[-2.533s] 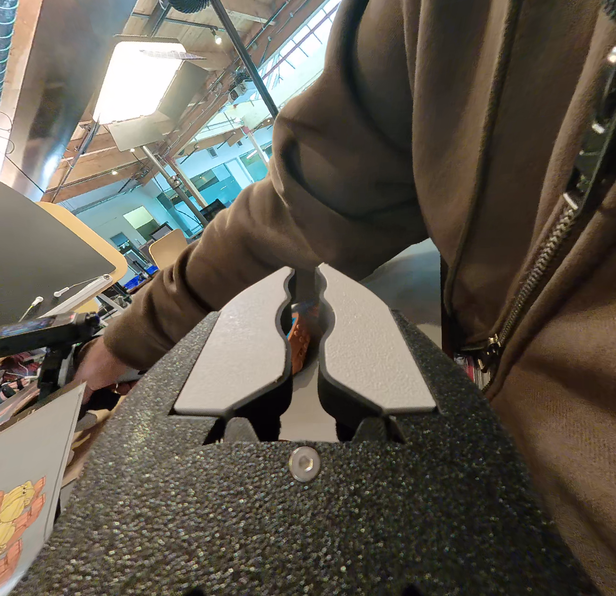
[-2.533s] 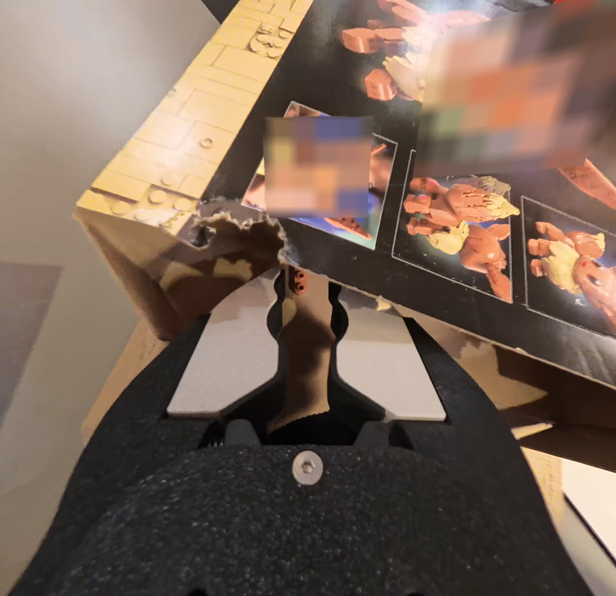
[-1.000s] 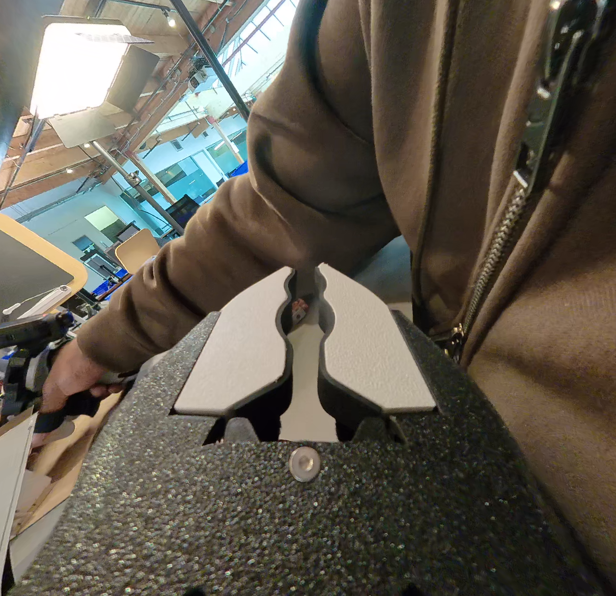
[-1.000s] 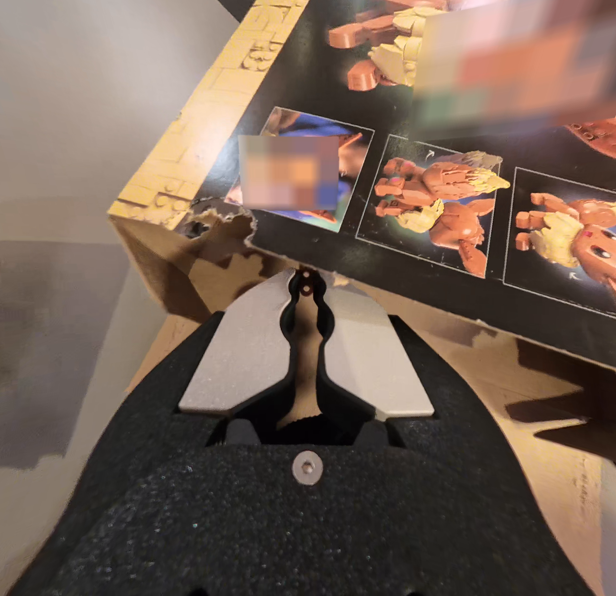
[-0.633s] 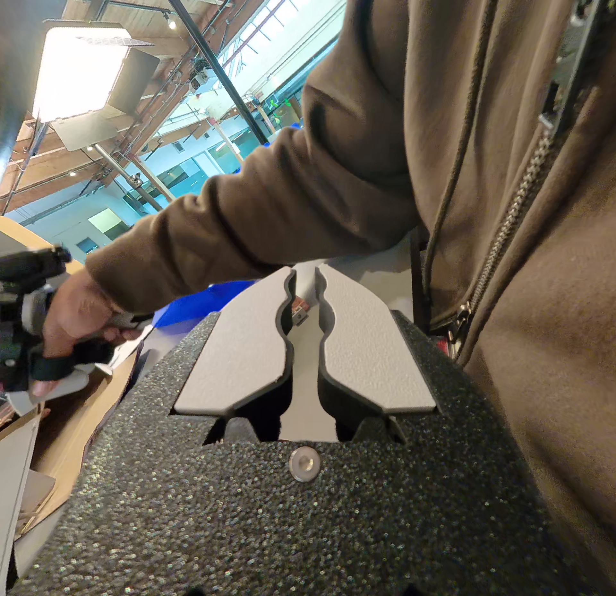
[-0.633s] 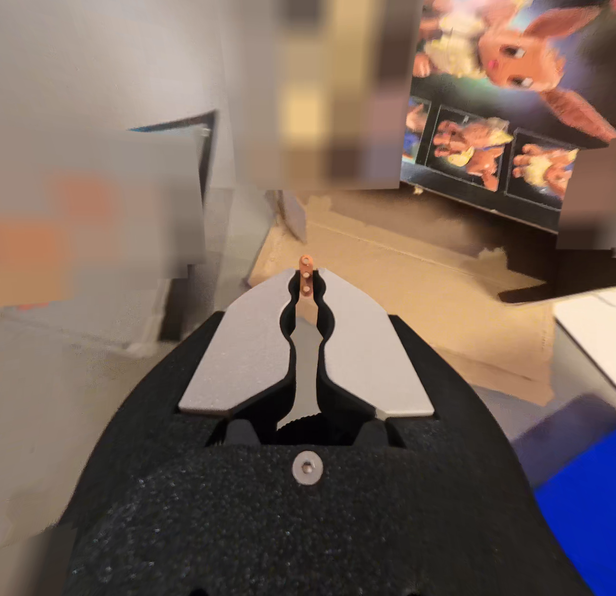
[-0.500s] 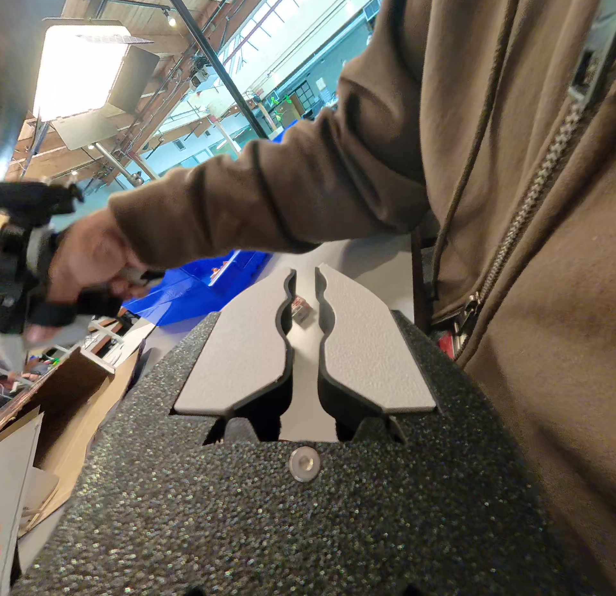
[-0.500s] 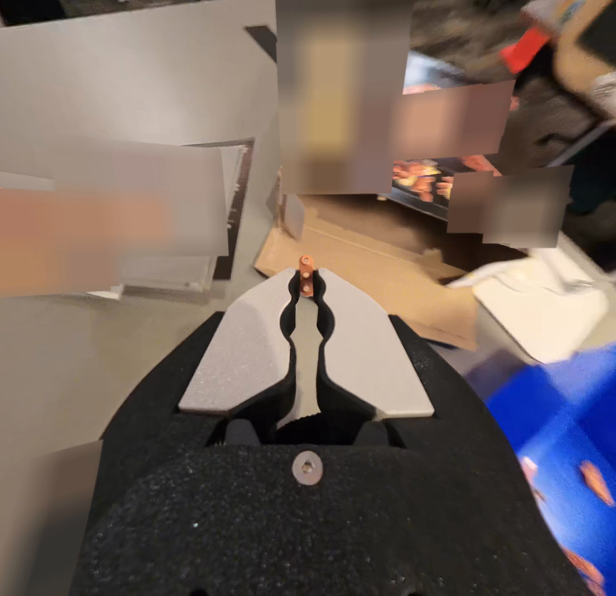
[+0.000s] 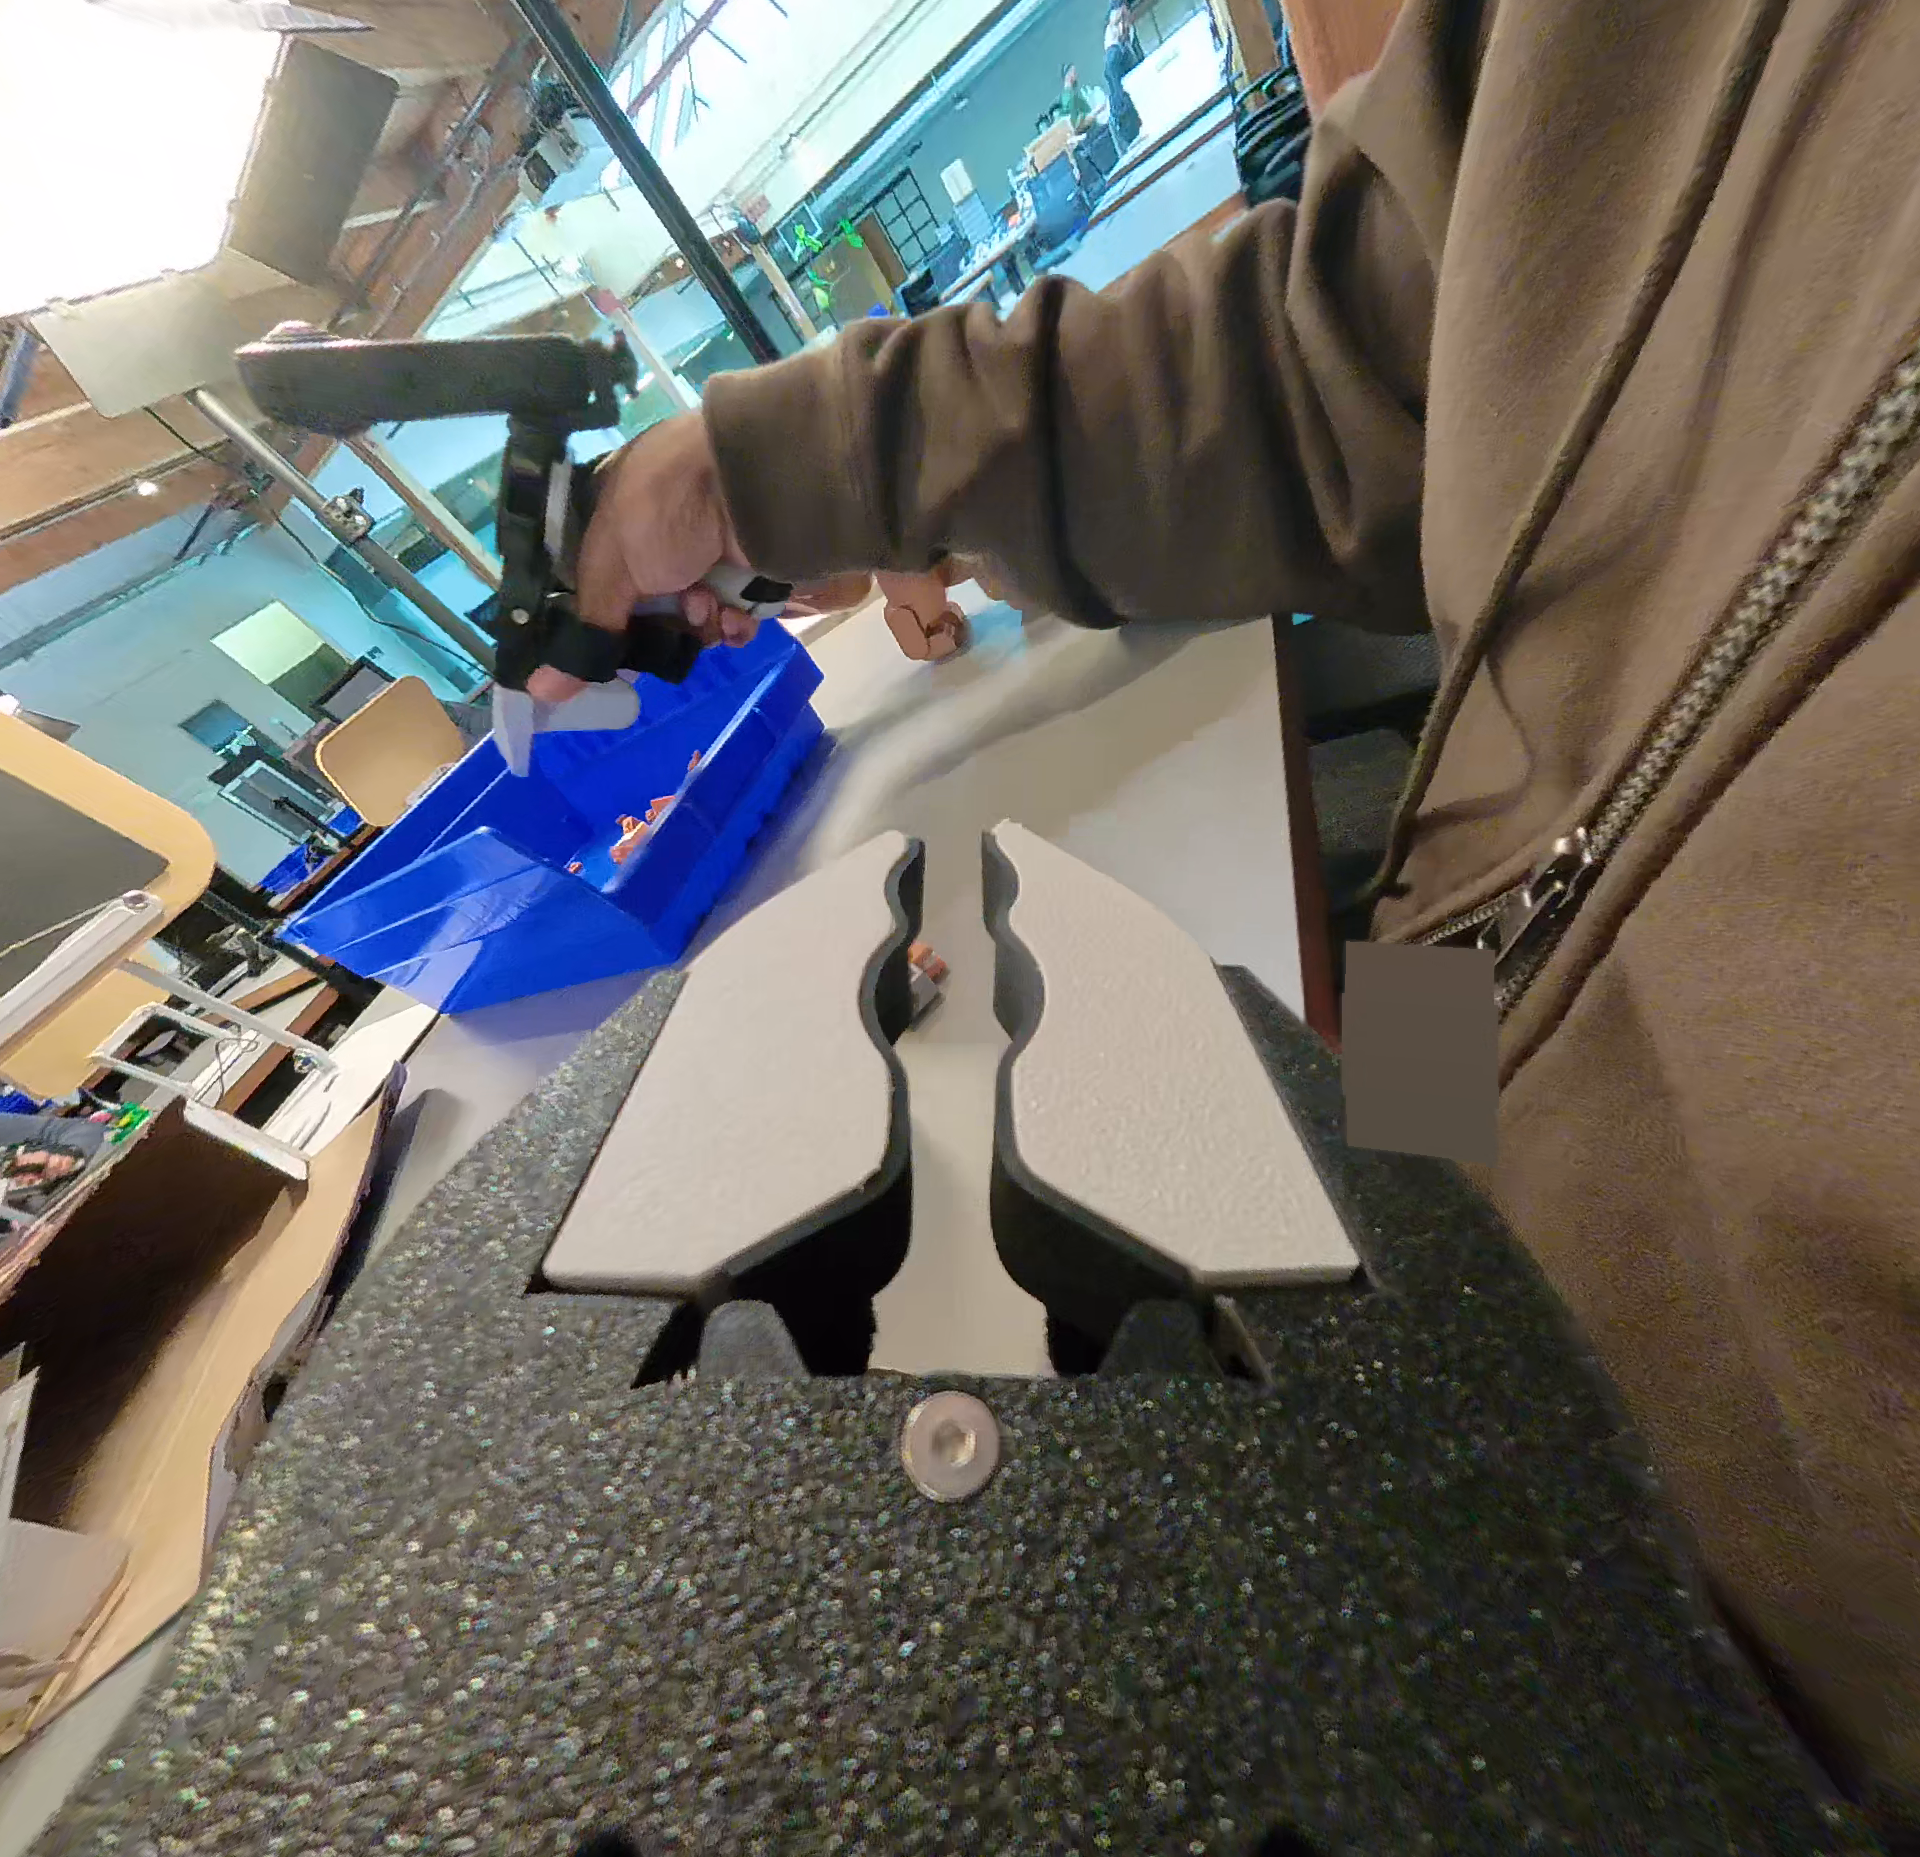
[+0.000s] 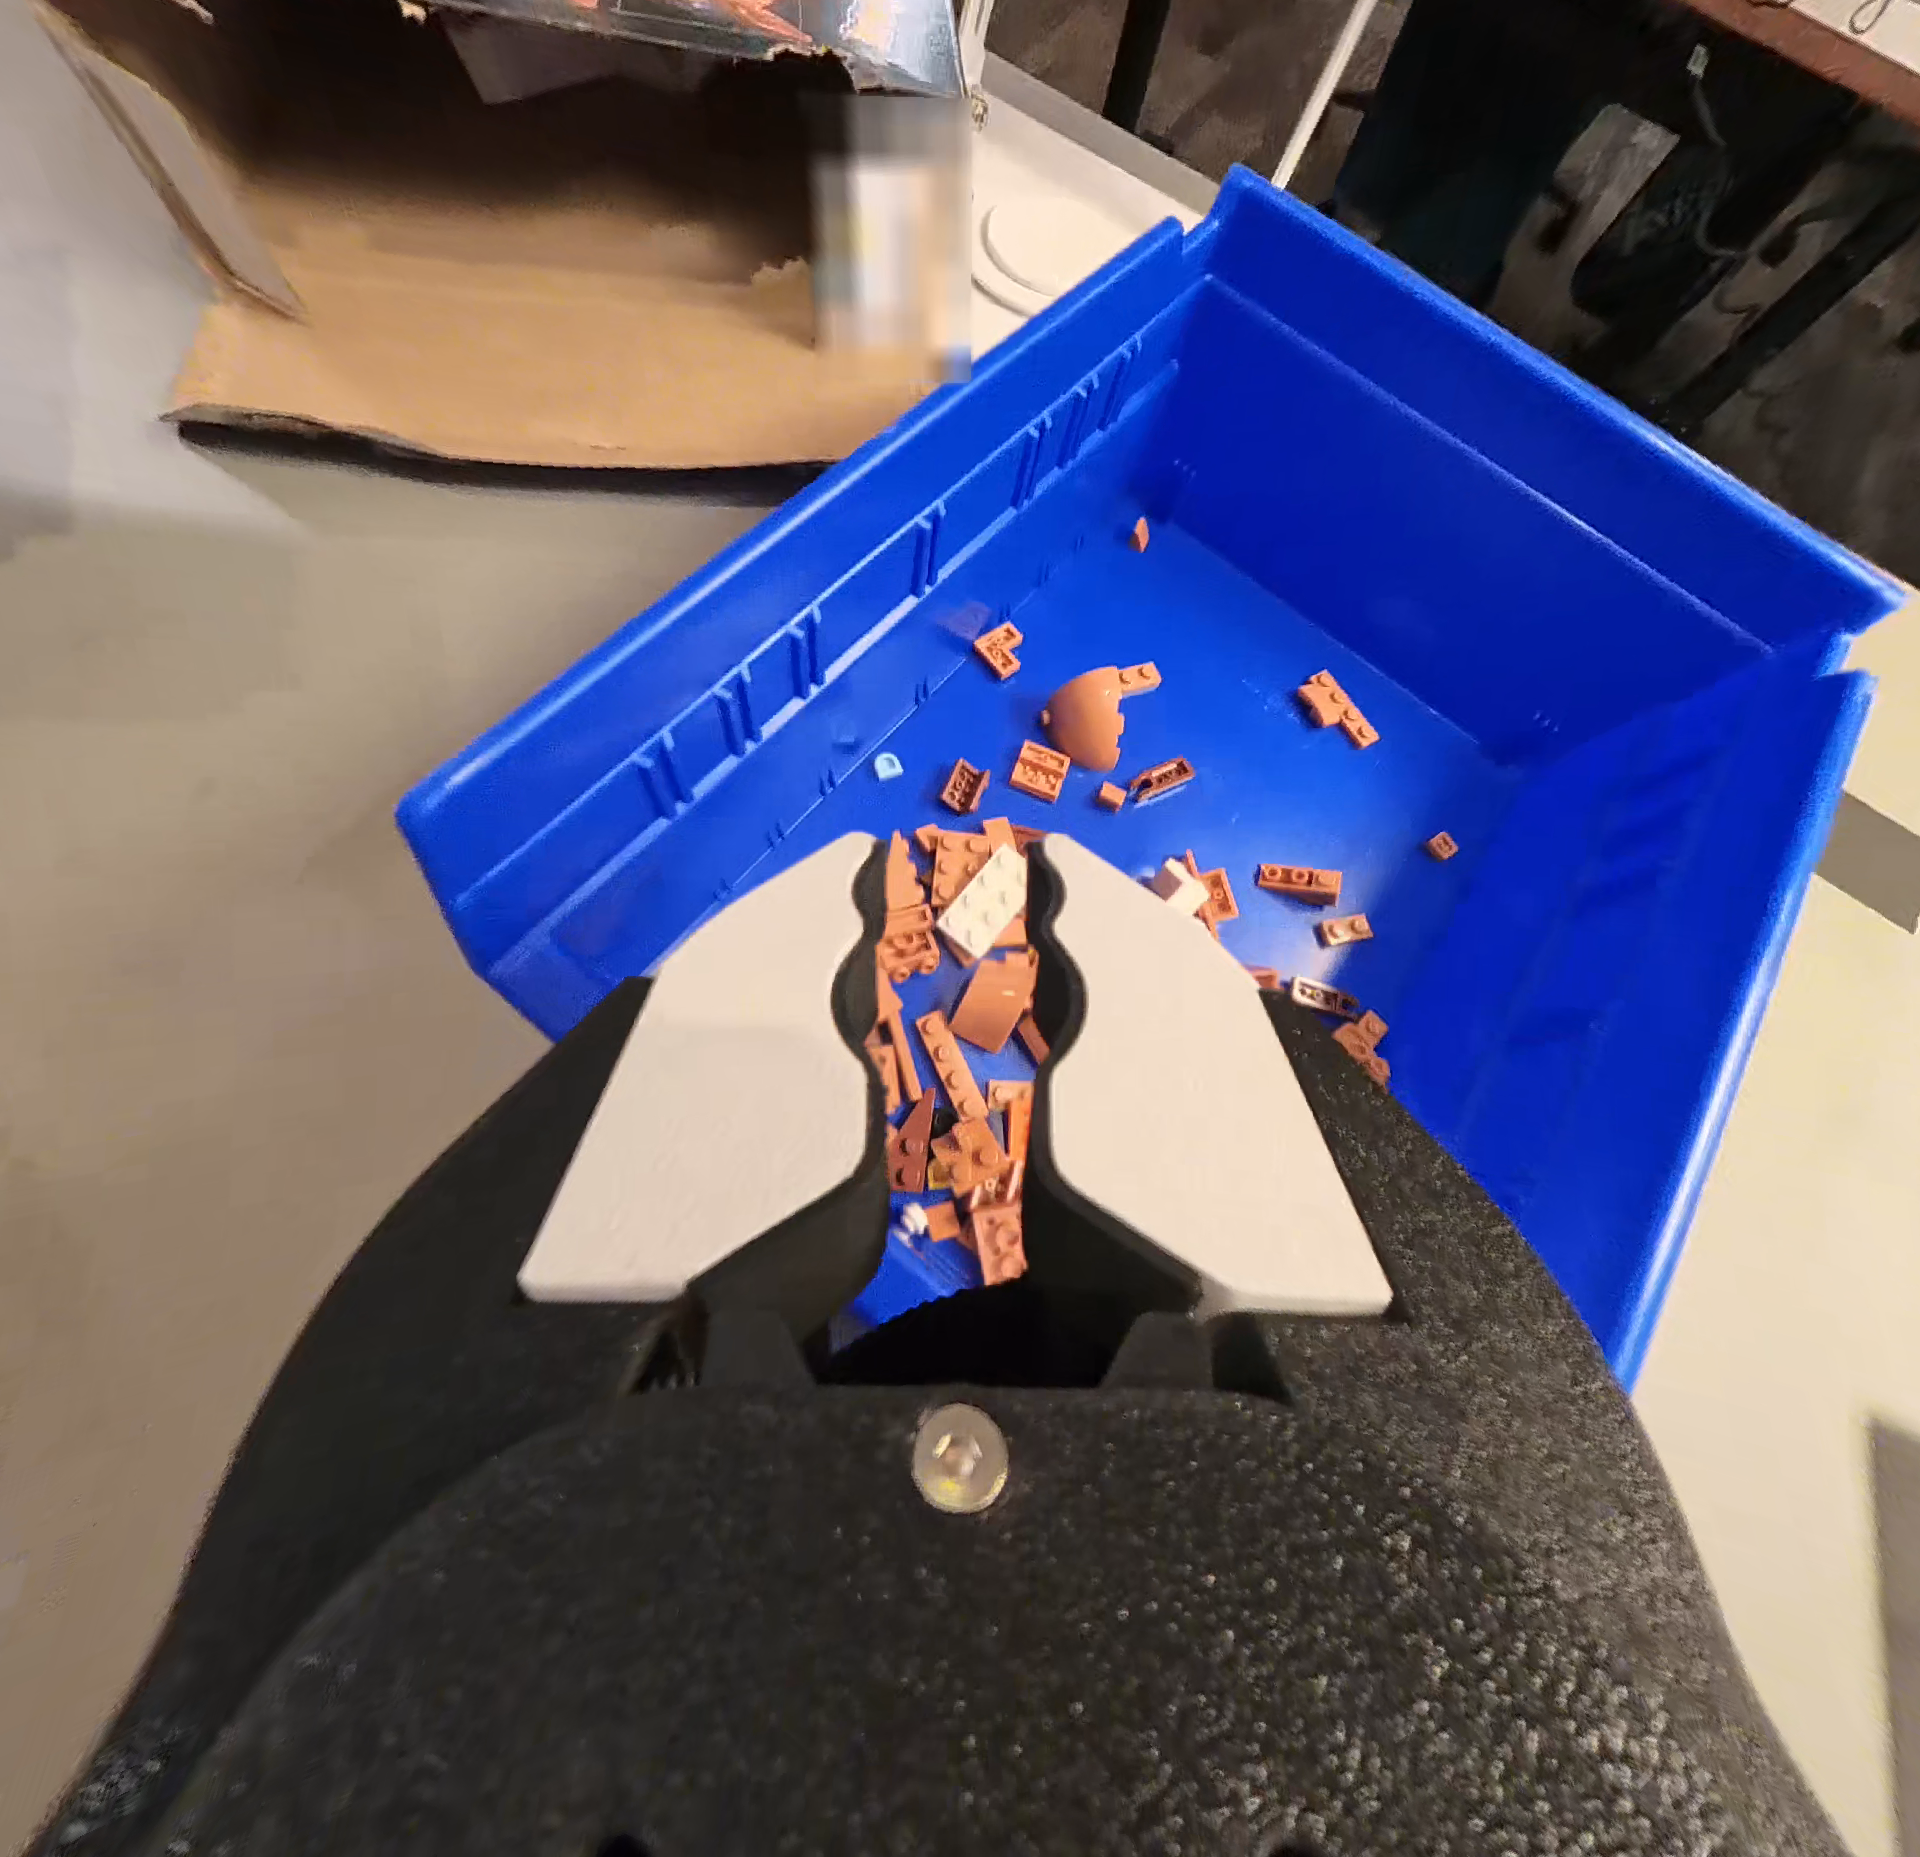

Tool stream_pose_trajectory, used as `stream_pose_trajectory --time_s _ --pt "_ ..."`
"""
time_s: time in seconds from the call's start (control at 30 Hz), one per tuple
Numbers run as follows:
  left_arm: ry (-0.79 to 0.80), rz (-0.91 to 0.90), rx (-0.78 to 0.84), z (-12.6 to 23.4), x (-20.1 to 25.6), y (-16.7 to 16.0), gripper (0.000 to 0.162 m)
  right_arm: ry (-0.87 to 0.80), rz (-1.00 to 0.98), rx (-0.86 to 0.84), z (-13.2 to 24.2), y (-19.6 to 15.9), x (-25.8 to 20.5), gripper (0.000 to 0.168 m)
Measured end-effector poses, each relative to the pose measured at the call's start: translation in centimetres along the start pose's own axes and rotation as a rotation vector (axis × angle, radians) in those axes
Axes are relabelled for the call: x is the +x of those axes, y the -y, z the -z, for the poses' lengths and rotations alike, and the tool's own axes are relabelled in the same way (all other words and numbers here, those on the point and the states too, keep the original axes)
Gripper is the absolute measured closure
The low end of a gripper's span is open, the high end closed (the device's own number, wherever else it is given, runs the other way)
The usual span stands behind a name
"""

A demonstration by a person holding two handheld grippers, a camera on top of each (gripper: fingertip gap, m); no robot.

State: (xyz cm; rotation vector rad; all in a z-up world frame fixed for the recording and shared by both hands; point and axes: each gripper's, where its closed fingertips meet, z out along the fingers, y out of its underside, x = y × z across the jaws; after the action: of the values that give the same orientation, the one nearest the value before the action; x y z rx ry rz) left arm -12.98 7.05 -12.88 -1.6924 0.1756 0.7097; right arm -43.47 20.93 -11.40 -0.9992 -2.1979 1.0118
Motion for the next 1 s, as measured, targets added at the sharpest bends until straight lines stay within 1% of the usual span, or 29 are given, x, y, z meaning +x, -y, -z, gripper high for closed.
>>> stream_pose_trajectory --time_s 0.07,0.13,0.23,0.3,0.4,0.47,0.53,0.63,0.77,0.87,1.0 --pt "0.005 0.010 -0.007 -0.2 -0.4 -0.1 0.151 0.011 -0.002 0.021 1.0 -0.4 -0.3 0.141" --pt "0.018 0.029 -0.008 -0.4 -1.0 -0.2 0.151 0.063 -0.002 0.070 2.5 -0.5 -1.8 0.141" --pt "0.065 0.063 -0.016 -0.4 -2.7 -0.1 0.151 0.219 0.016 0.146 4.8 -1.7 -6.5 0.141" --pt "0.093 0.086 -0.013 -0.4 -4.0 0.3 0.151 0.309 0.040 0.172 5.7 -3.2 -10.1 0.141" --pt "0.133 0.125 -0.003 -0.8 -6.5 1.7 0.151 0.406 0.077 0.197 6.2 -5.5 -14.8 0.141" --pt "0.169 0.149 0.014 -1.2 -8.3 2.5 0.151 0.425 0.089 0.223 6.1 -6.6 -16.7 0.141" --pt "0.213 0.175 0.042 -1.6 -9.8 2.9 0.151 0.400 0.098 0.266 6.1 -6.9 -17.4 0.142" --pt "0.300 0.178 0.096 -1.5 -10.9 2.7 0.151 0.351 0.108 0.360 7.0 -6.0 -17.1 0.147" --pt "0.395 0.213 0.152 -0.5 -11.0 1.6 0.152 0.341 0.088 0.374 7.1 -5.8 -16.8 0.146" --pt "0.457 0.166 0.157 0.6 -11.2 1.7 0.152 0.343 0.105 0.363 6.9 -5.8 -17.3 0.145" --pt "0.428 0.181 0.130 0.0 -10.6 1.2 0.152 0.346 0.113 0.351 6.6 -5.6 -18.6 0.143"
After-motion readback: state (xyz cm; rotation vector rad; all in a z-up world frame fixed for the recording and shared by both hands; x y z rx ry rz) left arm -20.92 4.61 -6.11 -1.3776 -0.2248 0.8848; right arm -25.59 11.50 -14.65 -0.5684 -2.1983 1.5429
